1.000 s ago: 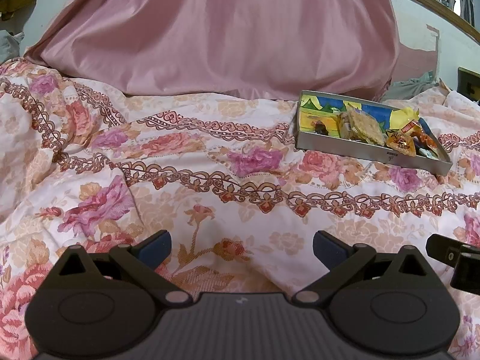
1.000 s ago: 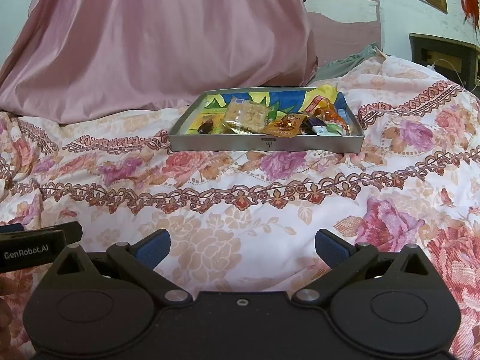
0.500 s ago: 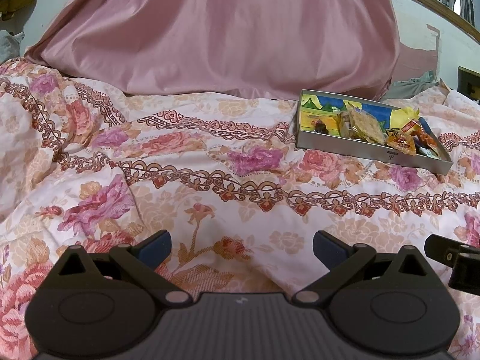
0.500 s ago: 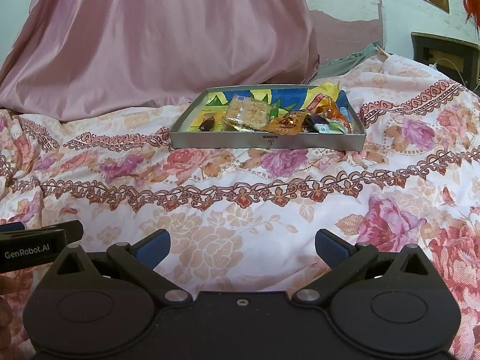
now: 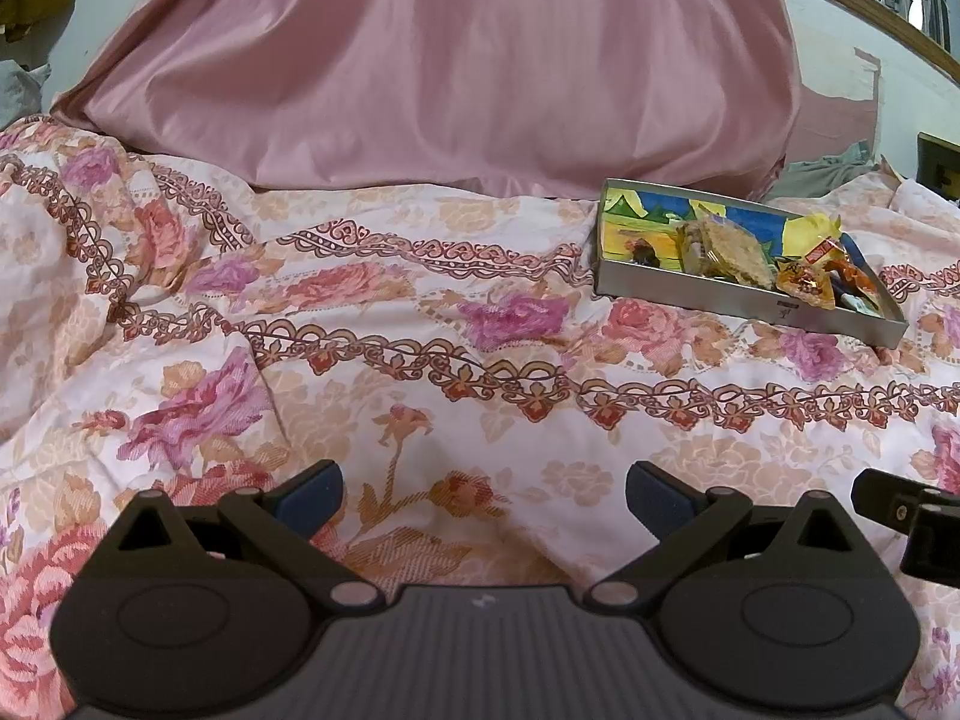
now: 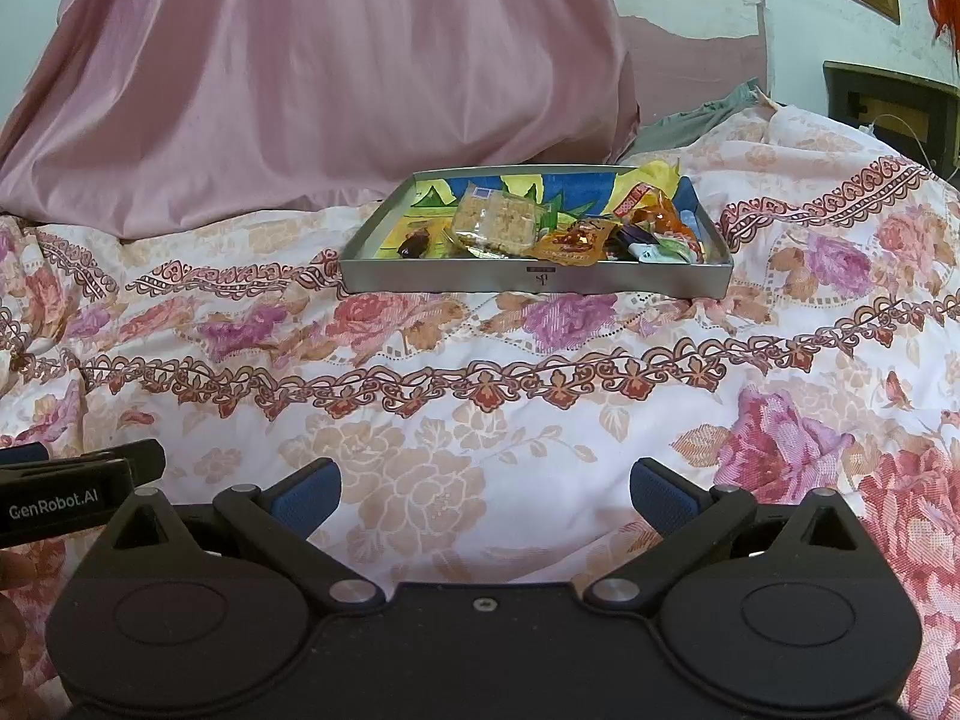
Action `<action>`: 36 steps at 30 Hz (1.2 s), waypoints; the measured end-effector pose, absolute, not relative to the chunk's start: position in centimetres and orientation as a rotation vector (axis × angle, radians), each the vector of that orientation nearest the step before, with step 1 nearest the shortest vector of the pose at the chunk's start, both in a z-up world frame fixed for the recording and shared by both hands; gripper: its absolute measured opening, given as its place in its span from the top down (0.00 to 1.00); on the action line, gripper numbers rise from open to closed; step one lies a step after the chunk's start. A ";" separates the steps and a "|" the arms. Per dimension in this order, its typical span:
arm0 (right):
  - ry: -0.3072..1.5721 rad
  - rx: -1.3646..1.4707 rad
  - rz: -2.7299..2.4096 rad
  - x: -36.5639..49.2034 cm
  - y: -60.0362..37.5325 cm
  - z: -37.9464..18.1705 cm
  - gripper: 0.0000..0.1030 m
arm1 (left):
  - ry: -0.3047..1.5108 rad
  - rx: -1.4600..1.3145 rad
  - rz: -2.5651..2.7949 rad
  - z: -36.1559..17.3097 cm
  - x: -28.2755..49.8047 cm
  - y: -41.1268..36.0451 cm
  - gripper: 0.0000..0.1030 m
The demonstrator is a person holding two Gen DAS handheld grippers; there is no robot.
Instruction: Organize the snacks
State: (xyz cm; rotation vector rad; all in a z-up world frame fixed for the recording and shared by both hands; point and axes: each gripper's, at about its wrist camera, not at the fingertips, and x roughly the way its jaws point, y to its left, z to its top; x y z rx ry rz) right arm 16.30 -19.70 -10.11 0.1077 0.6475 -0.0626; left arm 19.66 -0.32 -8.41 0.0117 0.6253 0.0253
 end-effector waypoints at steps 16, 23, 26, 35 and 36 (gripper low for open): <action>0.651 0.107 -0.063 16.3 -19.7 -10.2 0.01 | 0.630 0.005 0.022 -8.5 19.6 -0.2 0.01; 0.652 0.107 -0.063 16.3 -19.7 -10.3 0.01 | 0.638 -0.040 0.059 -8.6 19.5 0.2 0.01; 0.652 0.108 -0.062 16.3 -19.7 -10.3 0.01 | 0.649 -0.053 0.065 -8.6 19.6 0.3 0.01; 0.657 0.107 -0.063 16.3 -19.7 -10.4 0.01 | 0.648 -0.040 0.077 -8.7 19.5 0.2 0.00; 0.657 0.107 -0.063 16.4 -19.7 -10.4 0.01 | 0.647 -0.037 0.078 -8.7 19.6 0.2 0.00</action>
